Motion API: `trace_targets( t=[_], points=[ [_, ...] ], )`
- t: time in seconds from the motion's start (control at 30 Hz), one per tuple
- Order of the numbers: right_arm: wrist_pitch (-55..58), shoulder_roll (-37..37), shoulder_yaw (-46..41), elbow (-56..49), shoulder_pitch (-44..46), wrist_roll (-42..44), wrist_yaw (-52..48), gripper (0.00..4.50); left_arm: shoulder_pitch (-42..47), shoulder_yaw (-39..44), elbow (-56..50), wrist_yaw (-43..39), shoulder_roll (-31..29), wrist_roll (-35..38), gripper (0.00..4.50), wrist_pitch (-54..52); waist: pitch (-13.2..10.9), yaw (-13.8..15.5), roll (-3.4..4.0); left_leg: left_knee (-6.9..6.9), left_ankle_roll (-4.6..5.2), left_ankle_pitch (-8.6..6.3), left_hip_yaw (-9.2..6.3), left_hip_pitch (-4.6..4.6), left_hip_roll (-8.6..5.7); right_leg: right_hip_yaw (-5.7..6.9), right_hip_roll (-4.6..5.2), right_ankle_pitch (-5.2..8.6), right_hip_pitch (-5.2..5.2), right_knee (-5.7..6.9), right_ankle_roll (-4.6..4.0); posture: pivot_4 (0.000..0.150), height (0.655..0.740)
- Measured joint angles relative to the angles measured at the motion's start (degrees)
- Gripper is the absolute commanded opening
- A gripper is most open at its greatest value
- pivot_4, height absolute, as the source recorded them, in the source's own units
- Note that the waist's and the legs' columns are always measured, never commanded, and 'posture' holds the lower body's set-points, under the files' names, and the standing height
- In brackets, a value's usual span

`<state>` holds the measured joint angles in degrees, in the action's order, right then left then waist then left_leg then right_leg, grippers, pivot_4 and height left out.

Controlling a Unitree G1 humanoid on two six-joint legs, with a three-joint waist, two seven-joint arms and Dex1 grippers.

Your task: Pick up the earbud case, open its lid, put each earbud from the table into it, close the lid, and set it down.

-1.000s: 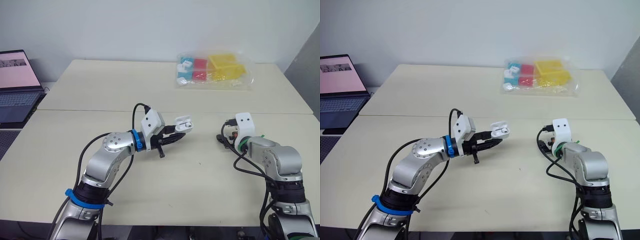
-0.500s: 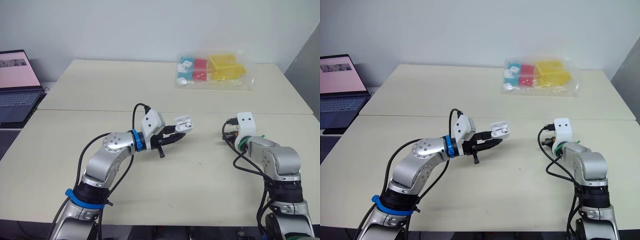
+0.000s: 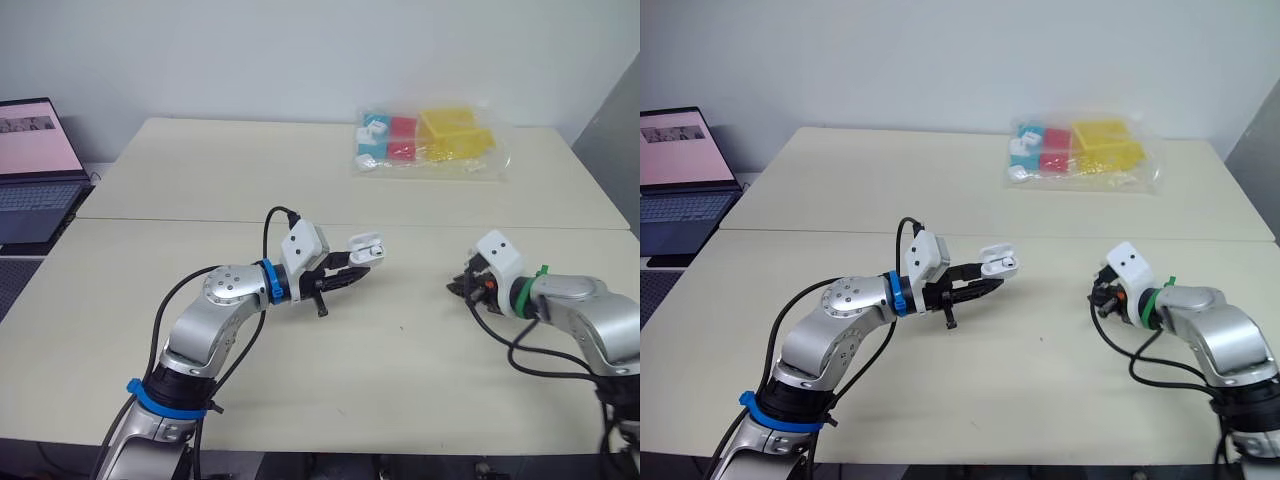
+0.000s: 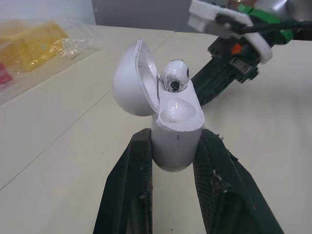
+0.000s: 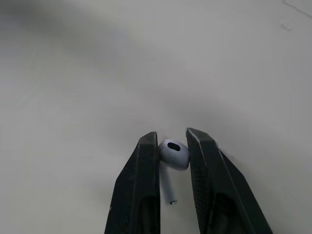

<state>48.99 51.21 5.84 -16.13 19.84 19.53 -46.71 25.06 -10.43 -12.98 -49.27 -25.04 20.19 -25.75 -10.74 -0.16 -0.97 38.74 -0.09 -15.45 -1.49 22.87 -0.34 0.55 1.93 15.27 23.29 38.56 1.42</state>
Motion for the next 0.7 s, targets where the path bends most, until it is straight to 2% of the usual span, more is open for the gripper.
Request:
trace_targets(
  t=[0.1, 0.33, 0.53, 0.7],
  points=[
    [-12.64, 6.55, 3.22, 1.6, -0.86, -2.01, -11.93, 0.45, -0.18, 0.04, -0.57, 0.02, -0.29, 0.08, 0.77, -0.38, -0.03, -0.13, -0.05, 0.02, 0.0, 0.0, 0.04, -0.04, 0.05, 0.01, 0.01, 0.01, -0.03, -0.03, 0.03, 0.15, 0.74],
    [-28.27, 10.66, 7.38, 12.53, 1.3, -5.29, -29.74, 0.45, -0.88, 0.17, -2.48, 0.29, -0.62, 0.2, 0.77, -1.95, -0.03, -0.06, -0.06, 0.07, 0.0, 0.0, 0.05, -0.07, 0.06, -0.03, 0.06, -0.02, -0.04, 0.0, -0.03, 0.15, 0.74],
    [-33.77, 10.71, 11.33, 17.44, 3.82, -9.76, -37.24, 0.45, -1.83, 0.79, -4.75, 1.08, -1.32, 0.67, 0.77, -3.76, -0.03, -0.02, -0.06, 0.05, -0.01, 0.0, 0.0, -0.06, 0.08, -0.08, 0.1, -0.15, -0.04, 0.01, -0.26, 0.15, 0.74],
    [-36.13, 8.33, 13.11, 19.77, 5.06, -13.04, -38.17, 0.45, -2.3, 0.87, -6.06, 1.46, -1.82, 1.38, 0.77, -5.03, -0.03, 0.07, -0.06, 0.07, -0.02, 0.01, 0.0, -0.06, 0.05, -0.09, 0.13, -0.15, -0.05, 0.03, -0.26, 0.15, 0.74]
  ],
)
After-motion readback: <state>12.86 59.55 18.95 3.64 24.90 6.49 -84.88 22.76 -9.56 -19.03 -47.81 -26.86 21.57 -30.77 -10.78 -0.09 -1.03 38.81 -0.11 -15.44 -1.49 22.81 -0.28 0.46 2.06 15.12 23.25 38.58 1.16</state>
